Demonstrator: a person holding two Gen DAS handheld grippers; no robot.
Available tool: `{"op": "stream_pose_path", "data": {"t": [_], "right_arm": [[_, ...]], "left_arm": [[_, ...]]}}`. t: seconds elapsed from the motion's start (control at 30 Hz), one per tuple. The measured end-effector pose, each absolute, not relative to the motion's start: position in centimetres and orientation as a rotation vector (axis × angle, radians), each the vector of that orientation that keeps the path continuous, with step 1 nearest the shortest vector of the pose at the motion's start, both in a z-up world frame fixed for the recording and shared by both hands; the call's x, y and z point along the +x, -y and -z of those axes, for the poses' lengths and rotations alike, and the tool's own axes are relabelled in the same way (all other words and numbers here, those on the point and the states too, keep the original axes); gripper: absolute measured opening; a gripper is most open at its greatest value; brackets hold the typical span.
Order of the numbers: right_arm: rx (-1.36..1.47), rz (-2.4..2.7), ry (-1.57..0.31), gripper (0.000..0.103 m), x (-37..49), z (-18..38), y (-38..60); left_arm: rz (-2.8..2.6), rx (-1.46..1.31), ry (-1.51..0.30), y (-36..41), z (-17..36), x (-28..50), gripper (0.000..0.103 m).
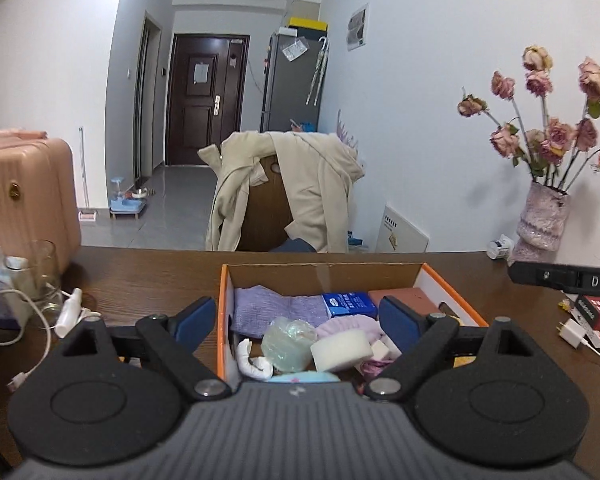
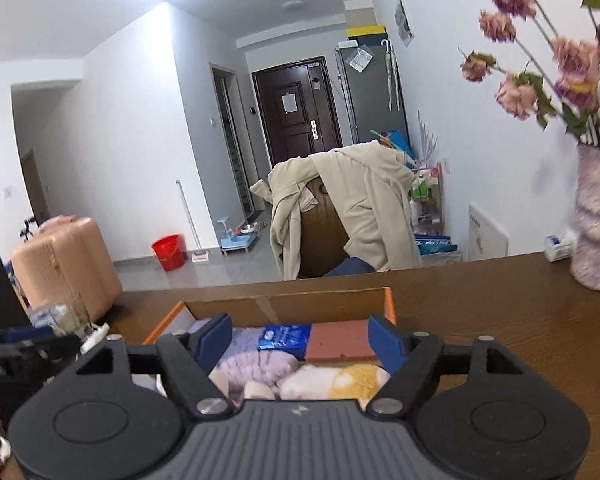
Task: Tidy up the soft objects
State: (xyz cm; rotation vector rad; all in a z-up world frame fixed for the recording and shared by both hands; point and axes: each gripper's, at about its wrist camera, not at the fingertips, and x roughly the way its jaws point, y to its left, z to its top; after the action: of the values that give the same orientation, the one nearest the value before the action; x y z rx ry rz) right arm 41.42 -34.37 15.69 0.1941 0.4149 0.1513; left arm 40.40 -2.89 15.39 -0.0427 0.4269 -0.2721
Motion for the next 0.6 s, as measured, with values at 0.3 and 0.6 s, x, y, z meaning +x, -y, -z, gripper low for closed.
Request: {"op": "stream_pose_path", "data": {"t": [0.3,0.6], "right_arm": [[0.115,-0.065,-0.378,0.086,33.9,-16.0,35.3],[0.062,-0.057,-0.271,0.092,26.2,-13.1,33.6]], "left_arm": [[0.230,-0.027,-0.375,1.8,-15.2,34.1,0.101],[0.185,-0.035,-0.273,1.8,-12.8,27.2,0.103]]}}
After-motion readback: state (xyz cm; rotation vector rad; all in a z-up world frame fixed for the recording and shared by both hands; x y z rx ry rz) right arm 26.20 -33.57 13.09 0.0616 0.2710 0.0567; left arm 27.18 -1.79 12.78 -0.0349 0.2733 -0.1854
